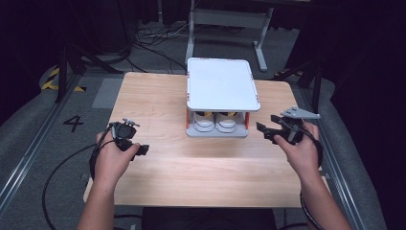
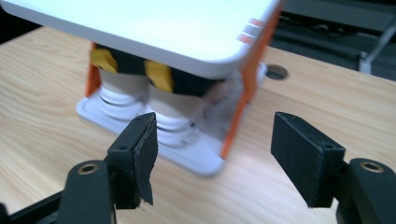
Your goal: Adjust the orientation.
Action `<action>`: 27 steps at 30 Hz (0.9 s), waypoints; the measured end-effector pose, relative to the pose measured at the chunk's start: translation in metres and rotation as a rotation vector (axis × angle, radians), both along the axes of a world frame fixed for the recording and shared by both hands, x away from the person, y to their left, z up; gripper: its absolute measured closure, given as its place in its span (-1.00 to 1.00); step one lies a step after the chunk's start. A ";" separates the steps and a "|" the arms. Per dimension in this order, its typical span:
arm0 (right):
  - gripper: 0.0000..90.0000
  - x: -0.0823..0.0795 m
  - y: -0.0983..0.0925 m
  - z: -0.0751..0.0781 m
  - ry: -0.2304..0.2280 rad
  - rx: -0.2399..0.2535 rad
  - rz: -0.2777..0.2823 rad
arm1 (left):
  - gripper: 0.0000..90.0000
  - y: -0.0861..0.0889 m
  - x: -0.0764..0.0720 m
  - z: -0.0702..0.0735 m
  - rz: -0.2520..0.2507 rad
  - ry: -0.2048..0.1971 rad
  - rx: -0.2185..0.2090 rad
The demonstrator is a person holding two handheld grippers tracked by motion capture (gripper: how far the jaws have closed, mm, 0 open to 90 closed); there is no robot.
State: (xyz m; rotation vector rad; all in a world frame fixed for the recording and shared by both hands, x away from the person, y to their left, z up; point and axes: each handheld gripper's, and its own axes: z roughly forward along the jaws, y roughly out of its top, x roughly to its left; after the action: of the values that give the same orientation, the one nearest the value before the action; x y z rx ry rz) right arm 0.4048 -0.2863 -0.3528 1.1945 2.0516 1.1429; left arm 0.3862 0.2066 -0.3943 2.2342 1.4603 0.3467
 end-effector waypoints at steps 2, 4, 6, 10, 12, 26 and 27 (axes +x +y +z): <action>-0.29 -0.006 -0.018 0.002 0.003 -0.014 -0.017 | -0.53 0.000 0.000 0.000 -0.015 -0.003 0.001; -0.33 -0.009 -0.032 0.003 0.019 -0.025 -0.024 | -0.53 0.000 0.000 0.000 -0.018 -0.006 -0.002; -0.42 -0.012 -0.049 0.003 0.058 -0.046 -0.033 | -0.54 -0.001 0.001 -0.001 -0.029 -0.006 0.006; -0.49 -0.015 -0.074 -0.001 0.151 -0.094 -0.043 | -0.55 0.002 0.002 -0.001 -0.029 -0.011 0.015; -0.51 -0.016 -0.086 -0.004 0.195 -0.103 -0.050 | -0.55 0.004 0.003 -0.002 -0.027 -0.008 0.013; -0.58 -0.001 -0.118 -0.061 0.345 -0.158 -0.025 | -0.55 0.011 0.007 -0.014 -0.010 0.008 0.022; -0.58 0.001 -0.118 -0.064 0.339 -0.162 -0.023 | -0.55 0.012 0.008 -0.016 -0.005 0.012 0.021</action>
State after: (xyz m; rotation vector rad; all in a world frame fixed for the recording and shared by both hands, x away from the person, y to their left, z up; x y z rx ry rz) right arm 0.4054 -0.4041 -0.4164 1.4016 2.3195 0.7861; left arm 0.3939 0.2186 -0.4101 2.2598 1.4630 0.3495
